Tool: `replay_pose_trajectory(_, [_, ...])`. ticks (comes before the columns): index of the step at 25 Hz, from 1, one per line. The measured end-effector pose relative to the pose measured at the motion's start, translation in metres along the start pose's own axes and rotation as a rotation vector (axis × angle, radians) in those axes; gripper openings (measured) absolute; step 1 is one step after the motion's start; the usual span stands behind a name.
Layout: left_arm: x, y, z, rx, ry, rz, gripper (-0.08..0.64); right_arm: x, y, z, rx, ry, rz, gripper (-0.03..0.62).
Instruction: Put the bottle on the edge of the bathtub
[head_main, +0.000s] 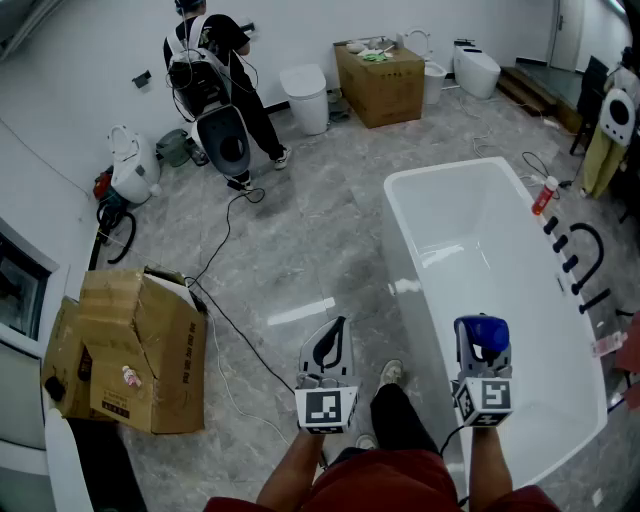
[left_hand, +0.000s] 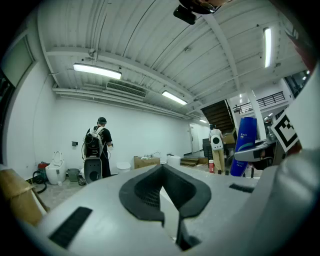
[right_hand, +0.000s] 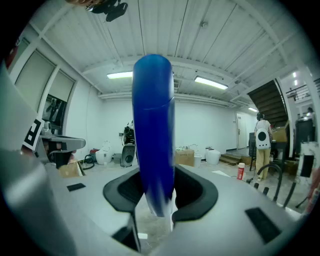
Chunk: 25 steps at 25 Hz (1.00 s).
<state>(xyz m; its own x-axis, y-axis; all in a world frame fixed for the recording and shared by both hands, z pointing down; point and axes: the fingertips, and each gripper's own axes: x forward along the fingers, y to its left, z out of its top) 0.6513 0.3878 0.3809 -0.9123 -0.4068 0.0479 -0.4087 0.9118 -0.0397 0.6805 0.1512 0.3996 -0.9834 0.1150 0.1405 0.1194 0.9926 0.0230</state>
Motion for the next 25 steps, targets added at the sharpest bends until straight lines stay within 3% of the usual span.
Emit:
replay_pose_trajectory(5, [0.064,0.034,0.003,-0.009,-0.026,0.040,0.005,0.075,-0.007,0.013,-0.017,-0.034,0.010,0.155])
replay_pose_trajectory(15, [0.246,0.065,0.028,0.027,-0.049,0.033,0.003,0.244,-0.076,0.043,-0.015,-0.018,0.011,0.155])
replay_pose_trajectory(25, [0.362,0.071,0.027,0.040,-0.013,0.003,0.004,0.339,-0.128,0.048,0.015,0.002,-0.018,0.155])
